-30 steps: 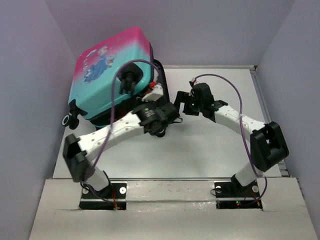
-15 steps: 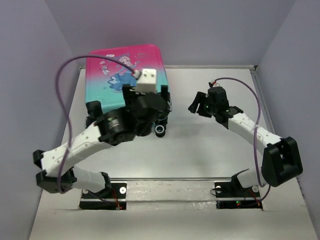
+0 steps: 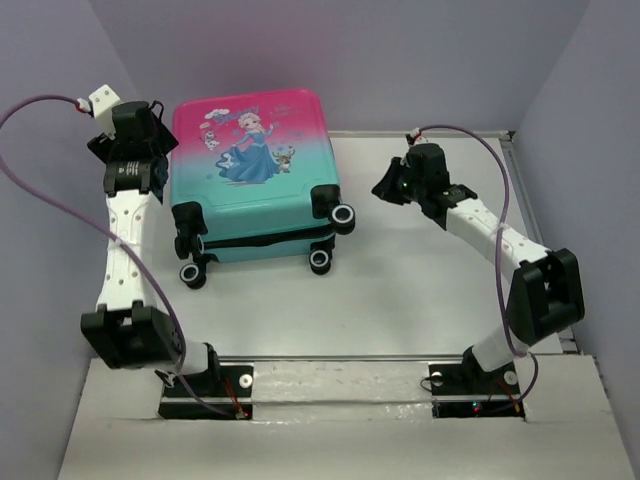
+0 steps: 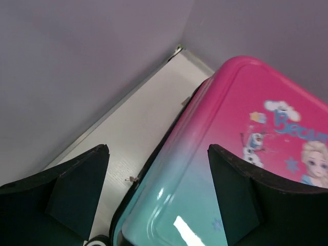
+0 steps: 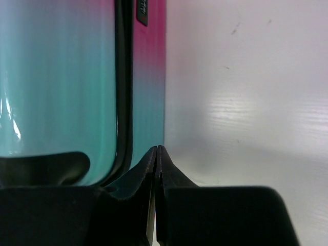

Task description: Pack the luggage

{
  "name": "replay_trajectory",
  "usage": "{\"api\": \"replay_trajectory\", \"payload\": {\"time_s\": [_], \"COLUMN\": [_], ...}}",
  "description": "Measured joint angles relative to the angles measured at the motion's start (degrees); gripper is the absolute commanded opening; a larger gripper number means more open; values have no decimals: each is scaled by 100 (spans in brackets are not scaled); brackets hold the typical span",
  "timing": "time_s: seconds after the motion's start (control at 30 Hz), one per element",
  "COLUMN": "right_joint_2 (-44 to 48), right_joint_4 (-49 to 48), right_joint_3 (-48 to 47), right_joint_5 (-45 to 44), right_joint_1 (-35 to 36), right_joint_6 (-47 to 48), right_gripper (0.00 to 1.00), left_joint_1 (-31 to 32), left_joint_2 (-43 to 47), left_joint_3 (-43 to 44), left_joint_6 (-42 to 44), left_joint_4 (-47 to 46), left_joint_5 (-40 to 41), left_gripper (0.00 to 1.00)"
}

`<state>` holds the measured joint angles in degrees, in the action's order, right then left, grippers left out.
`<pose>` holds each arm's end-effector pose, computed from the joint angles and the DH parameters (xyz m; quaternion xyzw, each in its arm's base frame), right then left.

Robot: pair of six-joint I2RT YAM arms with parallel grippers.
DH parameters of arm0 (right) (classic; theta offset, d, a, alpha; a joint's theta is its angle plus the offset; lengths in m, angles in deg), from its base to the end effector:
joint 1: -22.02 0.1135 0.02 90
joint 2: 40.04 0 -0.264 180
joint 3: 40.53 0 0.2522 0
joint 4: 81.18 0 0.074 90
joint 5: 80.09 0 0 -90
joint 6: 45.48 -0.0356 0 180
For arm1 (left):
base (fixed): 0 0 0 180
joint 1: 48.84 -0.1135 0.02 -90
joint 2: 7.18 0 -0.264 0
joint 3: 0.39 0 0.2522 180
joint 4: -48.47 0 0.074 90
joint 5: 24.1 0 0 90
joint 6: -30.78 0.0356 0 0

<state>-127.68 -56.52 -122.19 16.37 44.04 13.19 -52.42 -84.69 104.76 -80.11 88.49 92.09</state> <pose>0.3267 0.1365 0.2953 0.0426 0.8668 0.2657 0.4198 0.2883 0.0338 0.4655 -0.2996 0.7116 0.0827 0.6301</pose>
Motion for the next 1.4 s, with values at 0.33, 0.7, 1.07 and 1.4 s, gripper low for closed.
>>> {"api": "replay_trajectory", "payload": {"time_s": [0.33,0.7,1.07,1.4], "right_joint_2": [-1412,-2651,-1620,-387], "right_joint_4": [11,116,387,1029], "right_joint_3": [-1366,-2367,-1663,-1851], "right_joint_5": [264,251,-791,-1390], "right_joint_1": [0,0,-1189,-1812], "right_joint_6": [46,146,973,1073], "right_gripper": [7,7,16,91], "left_joint_1": [-1056,-1056,1810,2883], "left_joint_2": [-1891,-1867,153,1967], "left_joint_3": [-452,-2684,-4940,-3897], "left_joint_6": [-42,-1113,-2498,-1818], "left_joint_4": [-382,-1934,-2490,-1565], "left_joint_5": [-466,-1073,-326,111], "left_gripper": [89,89,89,93]}}
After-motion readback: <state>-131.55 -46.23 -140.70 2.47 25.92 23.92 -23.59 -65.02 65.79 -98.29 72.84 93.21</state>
